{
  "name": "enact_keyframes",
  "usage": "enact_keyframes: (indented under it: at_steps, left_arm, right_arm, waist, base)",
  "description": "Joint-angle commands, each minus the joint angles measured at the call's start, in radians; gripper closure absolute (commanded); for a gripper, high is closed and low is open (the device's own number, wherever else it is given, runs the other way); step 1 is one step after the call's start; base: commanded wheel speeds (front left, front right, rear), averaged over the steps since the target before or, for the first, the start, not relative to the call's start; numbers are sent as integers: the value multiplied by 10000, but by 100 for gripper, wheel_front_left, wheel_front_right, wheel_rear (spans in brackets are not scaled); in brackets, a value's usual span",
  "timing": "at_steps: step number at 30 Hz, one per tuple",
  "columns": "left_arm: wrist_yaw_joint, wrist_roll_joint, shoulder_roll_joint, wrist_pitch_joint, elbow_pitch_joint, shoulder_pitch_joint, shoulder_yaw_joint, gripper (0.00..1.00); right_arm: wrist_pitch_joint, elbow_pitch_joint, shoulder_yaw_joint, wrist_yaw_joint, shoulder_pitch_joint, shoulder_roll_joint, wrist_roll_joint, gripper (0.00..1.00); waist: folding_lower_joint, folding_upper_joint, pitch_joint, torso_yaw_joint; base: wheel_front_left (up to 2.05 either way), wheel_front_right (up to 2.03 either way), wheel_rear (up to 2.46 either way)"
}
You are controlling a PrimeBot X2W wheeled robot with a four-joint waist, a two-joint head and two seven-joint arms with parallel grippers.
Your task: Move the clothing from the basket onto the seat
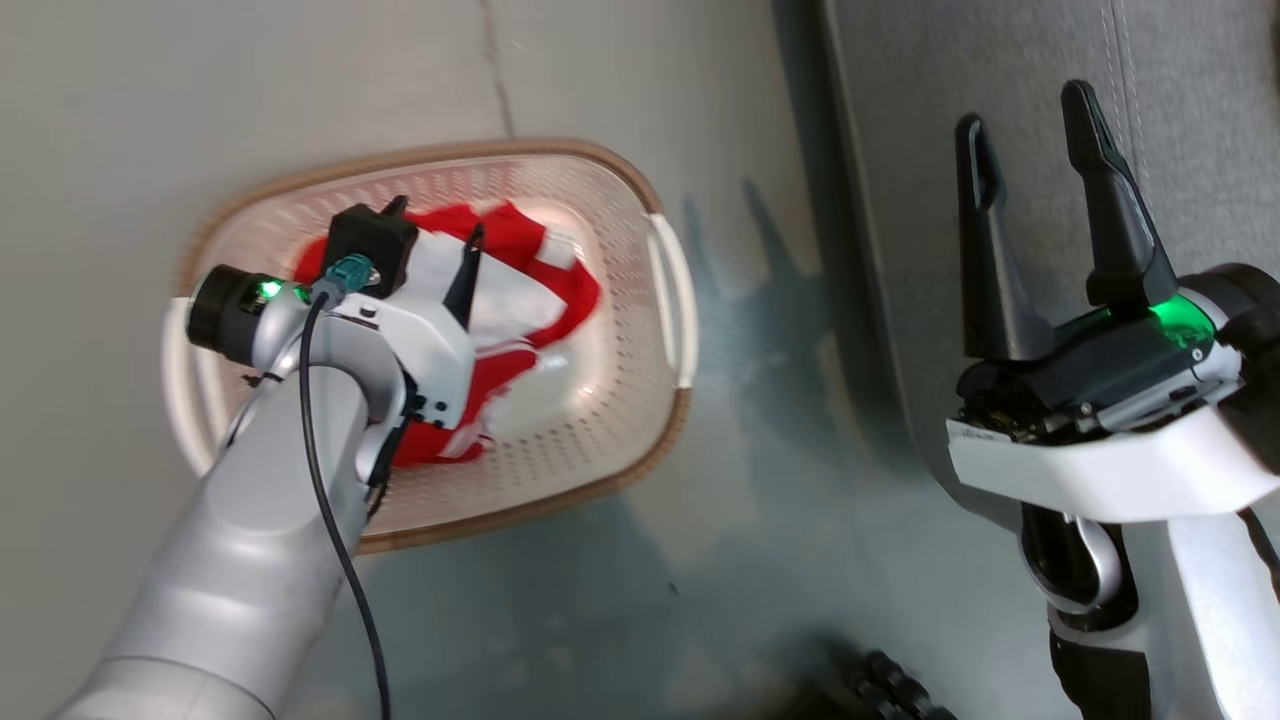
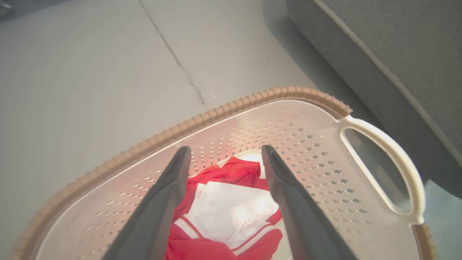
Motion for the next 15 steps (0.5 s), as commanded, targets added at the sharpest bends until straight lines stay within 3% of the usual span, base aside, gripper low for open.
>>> enact_keyframes:
  at_steps: [1,6,15]
  left_arm:
    - [-50,112,92,113,139,-305,-49,0]
    - [-466,214,496,844,1518,-971,-253,0]
    - [-871,71,493,2063,3441,-1639,-515,0]
  right_arm:
    - [-110,61,46,-2,-194,9,97,0]
    - [-278,348,520,0,-671,63,425,0]
    - [-277,-110,376,0,-298,67,786,0]
  waist:
    - [0,0,1296,-1207]
    - [0,0,1990,-1835]
    - [0,0,2264,-1921]
  base:
    - [0,0,0]
    - [0,0,0]
    - [0,0,0]
